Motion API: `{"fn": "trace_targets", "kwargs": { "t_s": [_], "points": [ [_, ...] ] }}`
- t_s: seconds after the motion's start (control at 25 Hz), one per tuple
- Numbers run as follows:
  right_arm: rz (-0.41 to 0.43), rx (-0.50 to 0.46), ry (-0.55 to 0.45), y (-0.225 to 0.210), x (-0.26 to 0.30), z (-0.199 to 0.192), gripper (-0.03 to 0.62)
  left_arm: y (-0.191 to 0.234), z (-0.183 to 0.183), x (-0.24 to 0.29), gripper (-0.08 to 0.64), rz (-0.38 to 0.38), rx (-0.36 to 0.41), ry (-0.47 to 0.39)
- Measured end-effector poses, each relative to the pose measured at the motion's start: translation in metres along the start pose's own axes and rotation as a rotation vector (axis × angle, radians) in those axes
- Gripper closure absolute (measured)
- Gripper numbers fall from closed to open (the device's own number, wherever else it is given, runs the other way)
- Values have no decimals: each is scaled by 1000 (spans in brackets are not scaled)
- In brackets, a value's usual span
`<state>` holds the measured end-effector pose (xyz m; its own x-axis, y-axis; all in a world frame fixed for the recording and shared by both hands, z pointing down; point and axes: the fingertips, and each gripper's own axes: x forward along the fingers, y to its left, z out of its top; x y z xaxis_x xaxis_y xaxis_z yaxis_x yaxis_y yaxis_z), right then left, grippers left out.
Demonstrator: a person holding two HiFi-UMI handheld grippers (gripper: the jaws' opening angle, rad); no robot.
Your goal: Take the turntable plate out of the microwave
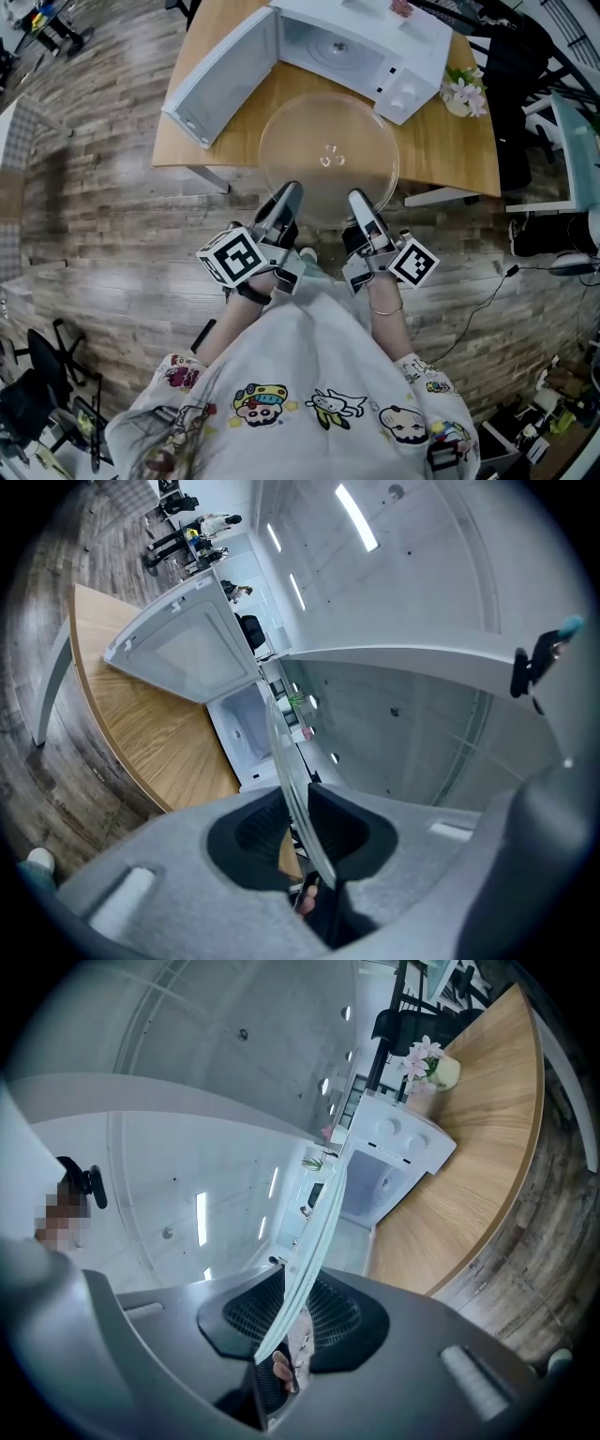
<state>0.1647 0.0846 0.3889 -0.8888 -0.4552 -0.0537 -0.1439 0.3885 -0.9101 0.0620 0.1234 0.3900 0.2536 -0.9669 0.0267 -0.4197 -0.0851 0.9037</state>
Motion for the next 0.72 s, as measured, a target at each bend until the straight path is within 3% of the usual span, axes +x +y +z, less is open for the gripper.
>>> {"fn": "trace_targets", "kwargs": {
  "t_s": [0.72],
  "points": [
    [-7, 29, 4, -5, -9, -2, 505, -1, -9, -1, 499, 12, -7, 1]
  ]
}}
